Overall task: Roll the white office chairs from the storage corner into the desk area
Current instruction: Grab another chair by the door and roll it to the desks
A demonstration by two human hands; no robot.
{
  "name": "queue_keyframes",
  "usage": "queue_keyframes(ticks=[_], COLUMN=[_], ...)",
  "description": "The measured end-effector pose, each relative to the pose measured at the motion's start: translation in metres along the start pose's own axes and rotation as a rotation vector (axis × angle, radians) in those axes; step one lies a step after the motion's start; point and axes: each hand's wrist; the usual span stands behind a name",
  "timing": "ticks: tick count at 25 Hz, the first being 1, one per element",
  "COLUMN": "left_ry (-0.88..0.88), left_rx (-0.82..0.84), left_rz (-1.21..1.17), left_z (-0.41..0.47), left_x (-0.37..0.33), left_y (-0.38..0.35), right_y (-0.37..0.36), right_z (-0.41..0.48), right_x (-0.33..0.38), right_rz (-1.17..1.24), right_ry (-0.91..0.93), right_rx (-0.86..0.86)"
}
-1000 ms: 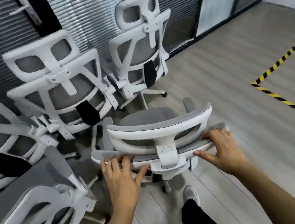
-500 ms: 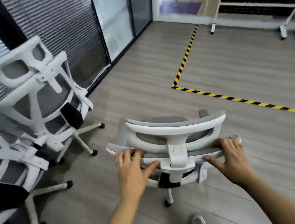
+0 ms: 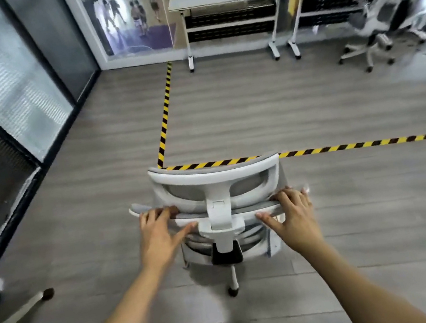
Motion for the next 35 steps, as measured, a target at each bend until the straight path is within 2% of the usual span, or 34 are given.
queue_keyframes(ticks=[7,12,16,23,29,35], left_ry=[-0.127,-0.247,-0.313,-0.375,-0.325,-0.27], left_rx=[0.049,0.116,0.184,0.156,0.218,0.192], left_rz=[-0.133,-0.174,-0.182,-0.179,-0.166,-0.149], left_z=[0.187,0.331,0.436,0.596,0.749,0.906], left_x=[-0.075,-0.154,-0.232,-0.373,-0.49,-0.577], left_y=[-0.174,-0.306,-0.421,-0.632,-0.791,-0.946], right_y=[-0.041,-0.055,-0.068,-0.091,-0.11,-0.156], right_z=[0.164,0.297,0.412,0.633,0.848,1.045], right_x=[-0.117,-0.196,-0.29,-0.488,-0.64,-0.766], right_rz=[-0.073,-0.184,-0.092,-0.058,-0.073,-0.005], right_ry=[-0.121,-0.333,-0.494,-0.512,-0.524,-0.522], right_rx=[-0.106,-0.122,-0.143,-0.164,-0.045,-0.106])
Point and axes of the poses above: each hand's wrist, its own z-axis towards the middle knuckle, its own y-axis out of the back of the hand, x = y × z, and after that the axes turned 15 degrees about -x, right-handed
